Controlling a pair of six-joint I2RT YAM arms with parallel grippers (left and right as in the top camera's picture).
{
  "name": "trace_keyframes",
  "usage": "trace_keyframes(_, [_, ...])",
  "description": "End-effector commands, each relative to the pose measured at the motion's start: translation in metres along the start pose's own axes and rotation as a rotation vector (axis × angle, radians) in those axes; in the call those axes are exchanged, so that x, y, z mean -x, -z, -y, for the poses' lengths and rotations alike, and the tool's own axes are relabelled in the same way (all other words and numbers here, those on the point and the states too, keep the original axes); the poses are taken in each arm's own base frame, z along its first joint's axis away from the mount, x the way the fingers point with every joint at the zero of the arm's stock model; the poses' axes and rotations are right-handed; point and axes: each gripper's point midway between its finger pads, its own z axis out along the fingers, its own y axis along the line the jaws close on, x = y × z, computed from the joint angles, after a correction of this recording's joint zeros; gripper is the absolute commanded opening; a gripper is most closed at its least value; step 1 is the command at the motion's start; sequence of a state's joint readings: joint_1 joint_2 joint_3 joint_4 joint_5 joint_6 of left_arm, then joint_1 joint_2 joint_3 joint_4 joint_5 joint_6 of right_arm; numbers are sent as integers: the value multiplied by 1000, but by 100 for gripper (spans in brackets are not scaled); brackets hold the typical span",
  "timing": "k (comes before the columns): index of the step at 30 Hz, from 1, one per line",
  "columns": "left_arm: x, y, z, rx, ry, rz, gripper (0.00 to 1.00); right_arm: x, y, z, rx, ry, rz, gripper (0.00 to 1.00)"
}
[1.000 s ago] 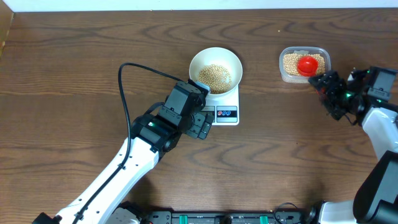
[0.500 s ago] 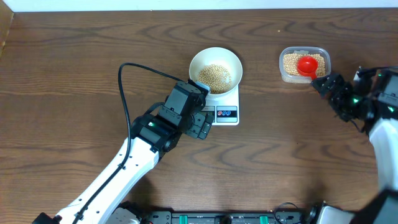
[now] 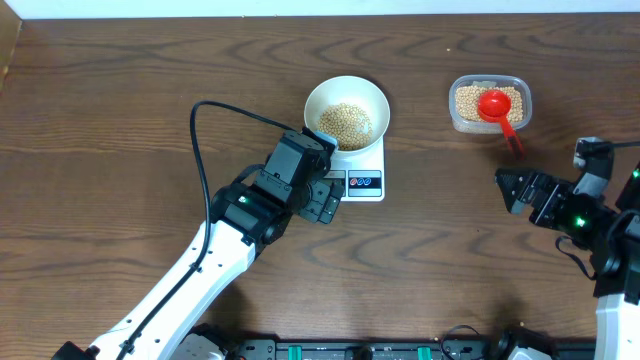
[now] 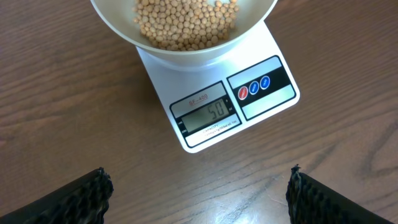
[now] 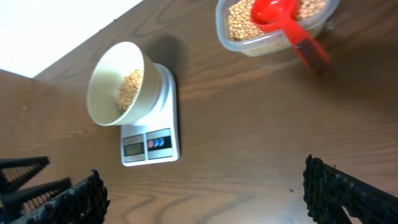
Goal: Scoop item into bowl and weigh 50g on scale
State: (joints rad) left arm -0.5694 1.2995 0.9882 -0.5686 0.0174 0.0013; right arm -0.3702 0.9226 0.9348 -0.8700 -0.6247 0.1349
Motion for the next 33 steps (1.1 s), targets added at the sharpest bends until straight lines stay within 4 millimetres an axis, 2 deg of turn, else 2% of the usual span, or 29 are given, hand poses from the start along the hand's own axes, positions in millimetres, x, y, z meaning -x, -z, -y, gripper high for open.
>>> trace_keyframes(1, [1,2,-2,4,-10,7,92,1,5,11,-77,38,20,99])
trace_keyframes(6, [1,2,-2,4,-10,7,92,8,5,6,-57,102,45,99])
trace_keyframes(11, [1,2,-2,4,-10,7,92,14,6,-22,94,292,78,99])
trace_keyframes(15, [1,2,-2,4,-10,7,92,13,7,-30,145,339,80,99])
trace_keyframes(20, [1,2,-2,4,-10,7,92,12,8,-31,142,344,81,99])
trace_keyframes(23, [1,2,-2,4,-10,7,92,10,10,-28,80,381,92,99])
trace_keyframes(27, [1,2,-2,4,-10,7,92,-3,6,-22,-29,461,104,99])
trace_keyframes(33, [1,2,-2,4,-10,7,92,-15,-1,-31,-36,617,271,99])
